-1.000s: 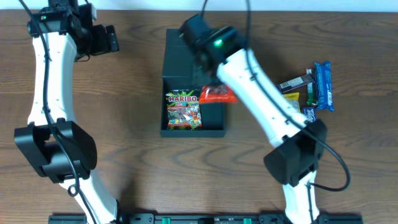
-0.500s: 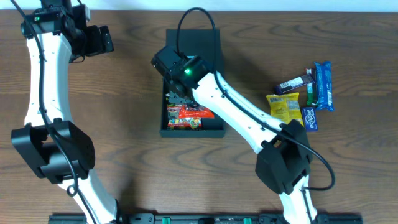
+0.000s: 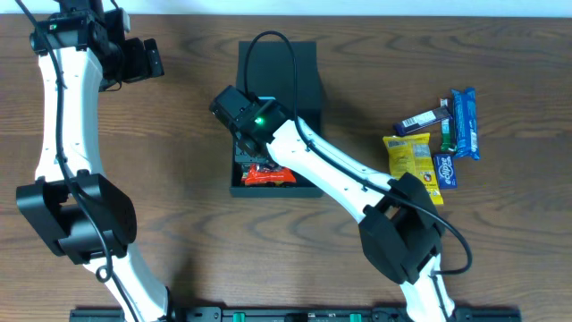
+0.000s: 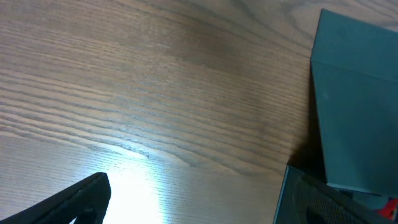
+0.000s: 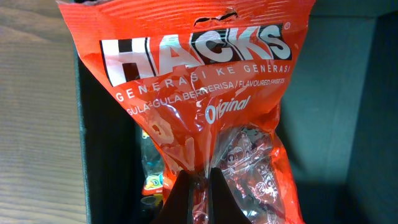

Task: Pack container
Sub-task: 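Carry the Hacks bag into the box and release it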

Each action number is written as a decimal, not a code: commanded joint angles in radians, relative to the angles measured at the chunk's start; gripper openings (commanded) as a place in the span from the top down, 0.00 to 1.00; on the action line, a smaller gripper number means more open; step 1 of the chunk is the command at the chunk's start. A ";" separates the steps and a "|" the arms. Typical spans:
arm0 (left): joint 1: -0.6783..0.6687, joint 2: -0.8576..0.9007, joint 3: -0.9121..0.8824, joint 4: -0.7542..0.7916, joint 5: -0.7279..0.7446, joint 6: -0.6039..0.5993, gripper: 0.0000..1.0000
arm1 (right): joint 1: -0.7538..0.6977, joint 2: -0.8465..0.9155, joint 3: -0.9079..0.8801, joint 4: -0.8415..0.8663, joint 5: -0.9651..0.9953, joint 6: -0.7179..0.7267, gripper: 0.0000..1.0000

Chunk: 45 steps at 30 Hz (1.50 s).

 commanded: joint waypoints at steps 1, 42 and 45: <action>0.003 -0.022 -0.005 -0.003 0.003 0.003 0.05 | 0.010 0.005 -0.002 0.021 0.000 0.012 0.98; 0.003 -0.022 -0.005 -0.021 0.004 0.003 0.05 | -0.026 0.139 0.017 0.099 -0.146 -0.446 0.99; 0.003 -0.022 -0.005 -0.021 0.004 0.003 0.05 | -0.034 0.102 0.037 0.083 -0.148 -0.453 0.99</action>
